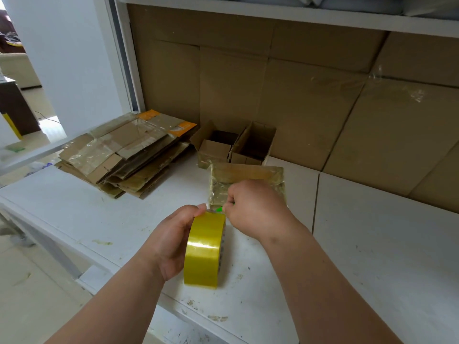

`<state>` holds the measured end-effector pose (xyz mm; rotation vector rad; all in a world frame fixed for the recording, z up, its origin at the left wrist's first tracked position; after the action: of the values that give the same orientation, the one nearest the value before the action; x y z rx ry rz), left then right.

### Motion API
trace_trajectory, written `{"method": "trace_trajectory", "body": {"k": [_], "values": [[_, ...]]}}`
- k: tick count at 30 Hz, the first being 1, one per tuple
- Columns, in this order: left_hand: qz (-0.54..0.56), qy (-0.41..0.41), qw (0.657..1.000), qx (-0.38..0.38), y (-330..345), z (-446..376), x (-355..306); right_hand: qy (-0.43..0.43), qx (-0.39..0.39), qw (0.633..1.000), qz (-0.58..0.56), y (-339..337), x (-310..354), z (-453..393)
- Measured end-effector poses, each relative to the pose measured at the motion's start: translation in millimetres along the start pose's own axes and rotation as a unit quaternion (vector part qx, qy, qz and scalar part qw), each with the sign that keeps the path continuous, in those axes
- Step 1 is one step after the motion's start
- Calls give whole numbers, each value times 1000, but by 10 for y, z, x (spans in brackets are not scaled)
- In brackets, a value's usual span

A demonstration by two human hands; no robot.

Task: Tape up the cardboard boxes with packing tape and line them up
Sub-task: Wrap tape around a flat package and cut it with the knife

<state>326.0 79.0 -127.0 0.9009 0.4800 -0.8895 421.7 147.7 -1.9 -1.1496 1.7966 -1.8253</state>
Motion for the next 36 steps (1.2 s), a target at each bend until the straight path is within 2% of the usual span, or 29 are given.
{"method": "trace_trajectory", "body": {"k": [10, 24, 26, 29, 31, 32, 34, 35, 36], "values": [[-26, 13, 999, -29, 19, 81, -79, 15, -10, 1000, 4, 2, -179, 146], [-67, -54, 996, -35, 100, 91, -15, 72, -58, 991, 97, 29, -563, 520], [-64, -60, 995, -52, 67, 74, -12, 82, -44, 988, 120, 172, -601, 585], [-72, -56, 993, -74, 63, 89, -40, 100, 16, 982, 160, 401, -683, 668], [-70, -59, 993, -78, 80, 103, -48, 90, -35, 984, 153, 336, -638, 673], [-68, -60, 993, -81, 82, 105, -53, 70, -105, 982, 143, 201, -565, 670], [-61, -59, 993, -85, 88, 109, -62, 25, -266, 955, 127, -120, -407, 703], [-58, -58, 993, -86, 87, 106, -67, 6, -309, 943, 123, -217, -340, 698], [-57, -57, 993, -87, 87, 107, -71, -4, -310, 943, 125, -235, -313, 640]]}}
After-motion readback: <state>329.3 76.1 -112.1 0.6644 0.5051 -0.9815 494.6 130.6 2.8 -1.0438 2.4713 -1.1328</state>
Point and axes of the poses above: each hand's wrist, its own z-axis away from the middle knuckle, its own y-axis out of the palm, x = y × z, the point moved 10 cm from there along -z, towards the middle knuckle, and after that the axes turned 11 degrees about -y, right-handed, at the moved point
